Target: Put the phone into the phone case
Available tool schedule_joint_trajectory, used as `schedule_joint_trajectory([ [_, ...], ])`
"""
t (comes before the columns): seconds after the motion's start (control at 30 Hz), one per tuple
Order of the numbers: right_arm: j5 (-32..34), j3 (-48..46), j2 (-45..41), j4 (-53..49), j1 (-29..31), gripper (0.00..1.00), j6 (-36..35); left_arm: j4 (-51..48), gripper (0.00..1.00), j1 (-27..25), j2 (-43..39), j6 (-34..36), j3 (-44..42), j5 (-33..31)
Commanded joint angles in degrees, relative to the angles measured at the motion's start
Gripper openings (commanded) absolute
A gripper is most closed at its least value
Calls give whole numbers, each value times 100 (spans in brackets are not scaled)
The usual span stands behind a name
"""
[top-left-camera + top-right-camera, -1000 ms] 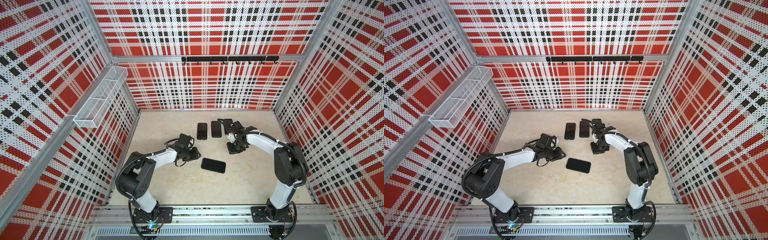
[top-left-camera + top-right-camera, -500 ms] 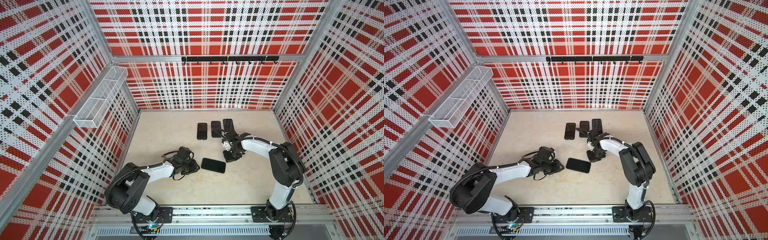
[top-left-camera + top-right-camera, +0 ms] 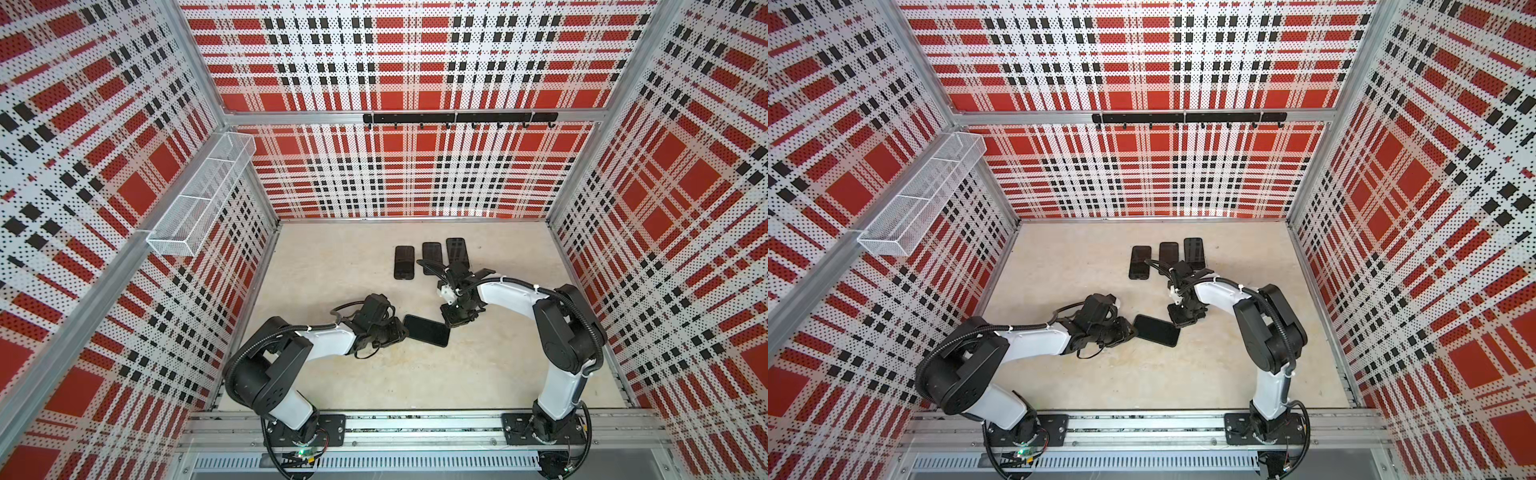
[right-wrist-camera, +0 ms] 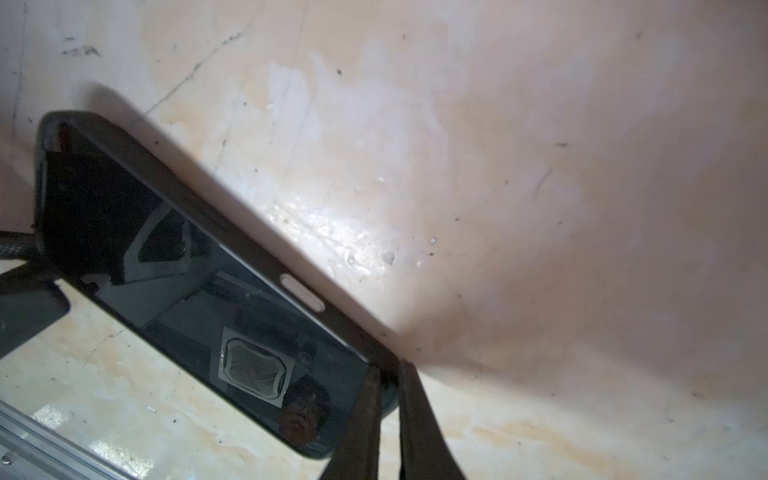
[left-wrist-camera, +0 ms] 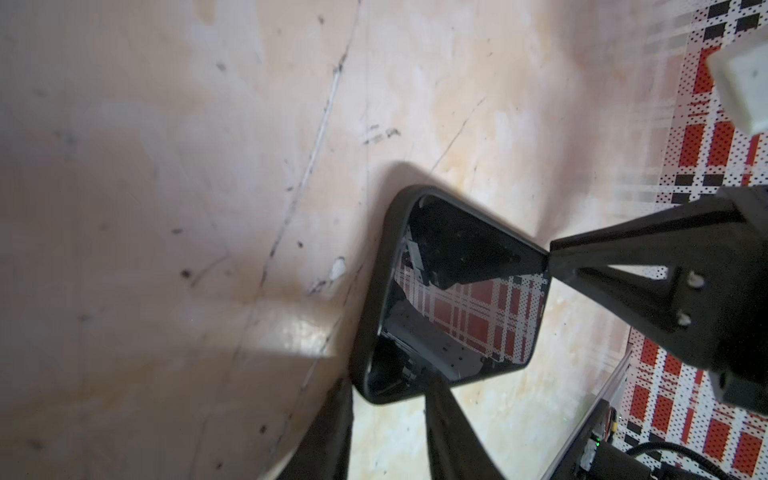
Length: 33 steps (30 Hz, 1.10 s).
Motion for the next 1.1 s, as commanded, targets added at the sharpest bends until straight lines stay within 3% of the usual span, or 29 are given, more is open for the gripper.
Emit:
schedule_joint_trajectory([
  [0.0, -949, -340, 73, 381, 264, 13, 168, 352, 33, -46, 346, -64, 163, 37],
  [0.4, -2084, -642, -48, 1447, 699, 13, 912, 692, 30, 192, 1212, 84, 937, 15],
  [0.67, -1122, -810, -932, 1379, 340, 14, 1156, -127, 32, 385, 575, 431, 953, -463],
  [0.73, -929, -784, -1089, 1204, 190, 16, 1080, -463, 38, 417, 356, 601, 990, -648],
  [0.83, -664, -800, -1322, 1077, -34, 18, 1008, -995, 55, 301, 123, 1001, 1203, -962],
  [1.03, -233, -961, -1863, 1137, -519, 37, 1050, -2315, 99, -452, 101, 2063, 2020, -1846],
  [1.07, -220, -1009, -1936, 1177, -604, 41, 1057, -2456, 98, -555, 143, 2242, 2125, -1931],
])
